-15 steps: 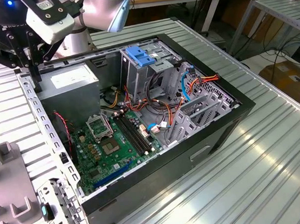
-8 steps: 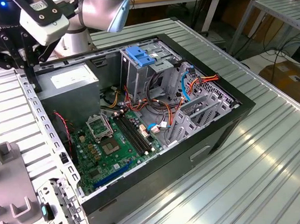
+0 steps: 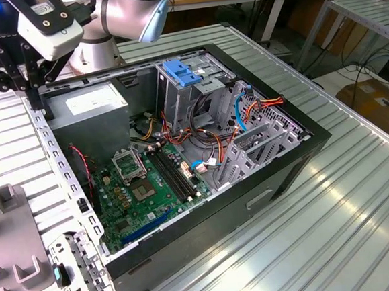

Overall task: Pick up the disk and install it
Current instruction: 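Reach for the disk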

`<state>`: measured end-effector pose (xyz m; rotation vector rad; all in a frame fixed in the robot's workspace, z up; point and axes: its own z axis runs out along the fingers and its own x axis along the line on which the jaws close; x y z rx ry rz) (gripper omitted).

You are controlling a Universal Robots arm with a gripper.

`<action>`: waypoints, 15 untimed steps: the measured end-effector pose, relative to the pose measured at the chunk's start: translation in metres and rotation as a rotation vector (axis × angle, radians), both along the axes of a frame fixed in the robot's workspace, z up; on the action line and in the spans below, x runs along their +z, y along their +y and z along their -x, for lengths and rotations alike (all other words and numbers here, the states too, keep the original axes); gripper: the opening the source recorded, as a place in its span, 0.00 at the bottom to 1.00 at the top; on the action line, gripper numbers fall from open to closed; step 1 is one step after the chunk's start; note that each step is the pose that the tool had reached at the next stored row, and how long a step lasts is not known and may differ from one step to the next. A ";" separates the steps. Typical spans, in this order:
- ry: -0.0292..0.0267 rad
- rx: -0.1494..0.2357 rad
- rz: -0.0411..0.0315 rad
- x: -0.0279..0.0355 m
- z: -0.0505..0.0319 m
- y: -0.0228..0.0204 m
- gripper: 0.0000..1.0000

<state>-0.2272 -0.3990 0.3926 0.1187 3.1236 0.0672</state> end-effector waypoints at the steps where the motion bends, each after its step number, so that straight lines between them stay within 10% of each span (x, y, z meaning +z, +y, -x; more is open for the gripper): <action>1: 0.0002 0.000 0.0000 0.0000 0.0009 0.0000 0.11; 15: 0.0009 0.000 -0.0001 -0.0001 0.0054 0.0000 0.11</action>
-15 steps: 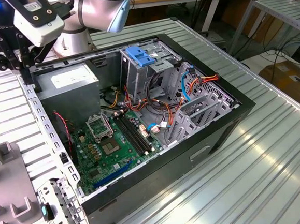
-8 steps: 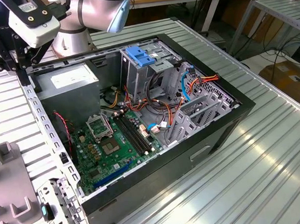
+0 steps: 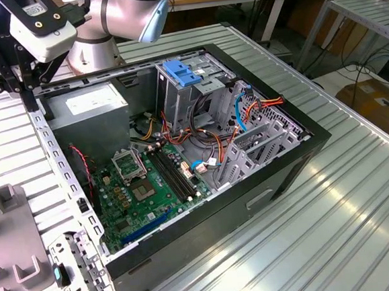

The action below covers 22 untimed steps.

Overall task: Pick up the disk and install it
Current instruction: 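Reach for the disk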

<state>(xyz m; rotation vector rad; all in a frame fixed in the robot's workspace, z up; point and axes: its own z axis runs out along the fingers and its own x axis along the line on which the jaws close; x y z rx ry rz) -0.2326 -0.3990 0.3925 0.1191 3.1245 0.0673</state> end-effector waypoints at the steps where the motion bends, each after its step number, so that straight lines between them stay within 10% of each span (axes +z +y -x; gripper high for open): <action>1: 0.0000 0.000 0.0001 0.0000 0.0010 0.0000 0.11; 22: 0.0000 0.000 0.0000 0.0000 0.0251 0.0000 0.11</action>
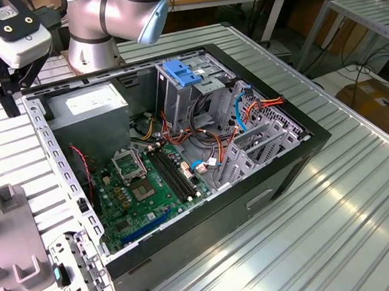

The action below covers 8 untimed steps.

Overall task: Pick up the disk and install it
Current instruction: 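Reach for the disk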

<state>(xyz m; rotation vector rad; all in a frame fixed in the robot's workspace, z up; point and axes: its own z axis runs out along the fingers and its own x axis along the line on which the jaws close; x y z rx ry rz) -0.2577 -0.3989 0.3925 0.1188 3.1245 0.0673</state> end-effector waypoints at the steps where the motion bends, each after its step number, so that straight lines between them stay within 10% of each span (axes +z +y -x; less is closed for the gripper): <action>1: 0.0000 0.000 0.0001 0.0000 0.0009 0.0000 0.11; 8: 0.0000 0.000 0.0000 0.0000 0.0100 0.0000 0.11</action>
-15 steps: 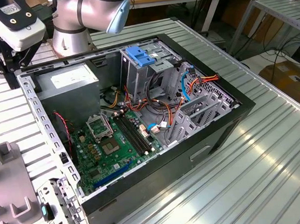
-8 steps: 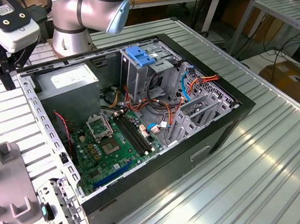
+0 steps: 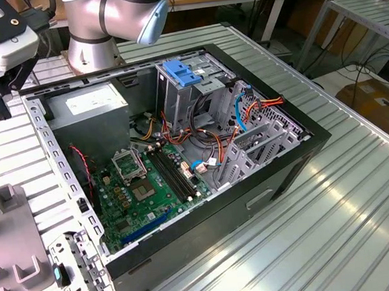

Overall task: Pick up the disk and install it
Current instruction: 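Reach for the disk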

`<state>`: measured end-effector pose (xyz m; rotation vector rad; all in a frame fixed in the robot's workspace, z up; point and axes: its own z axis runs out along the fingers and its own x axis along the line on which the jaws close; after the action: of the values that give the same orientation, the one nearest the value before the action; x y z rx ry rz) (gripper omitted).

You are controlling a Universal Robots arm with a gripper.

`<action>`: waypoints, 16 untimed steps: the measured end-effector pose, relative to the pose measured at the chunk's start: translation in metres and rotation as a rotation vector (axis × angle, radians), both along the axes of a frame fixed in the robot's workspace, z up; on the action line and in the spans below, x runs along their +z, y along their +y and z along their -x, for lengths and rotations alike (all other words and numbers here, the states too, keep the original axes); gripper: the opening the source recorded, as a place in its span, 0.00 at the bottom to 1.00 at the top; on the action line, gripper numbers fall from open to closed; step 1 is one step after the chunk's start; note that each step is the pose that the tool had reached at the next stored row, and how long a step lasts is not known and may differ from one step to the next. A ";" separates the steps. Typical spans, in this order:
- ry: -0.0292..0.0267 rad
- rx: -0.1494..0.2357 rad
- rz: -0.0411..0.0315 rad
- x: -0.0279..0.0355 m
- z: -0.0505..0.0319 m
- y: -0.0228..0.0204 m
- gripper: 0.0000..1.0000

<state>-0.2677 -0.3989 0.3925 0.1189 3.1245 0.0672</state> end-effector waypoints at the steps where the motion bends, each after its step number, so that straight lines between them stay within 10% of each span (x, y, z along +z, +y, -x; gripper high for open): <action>1: -0.0001 0.000 0.0000 0.0000 0.0015 0.0000 0.11; 16: 0.0000 0.000 0.0000 0.0000 0.0092 0.0000 0.11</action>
<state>-0.2770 -0.3989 0.3925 0.1189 3.1245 0.0672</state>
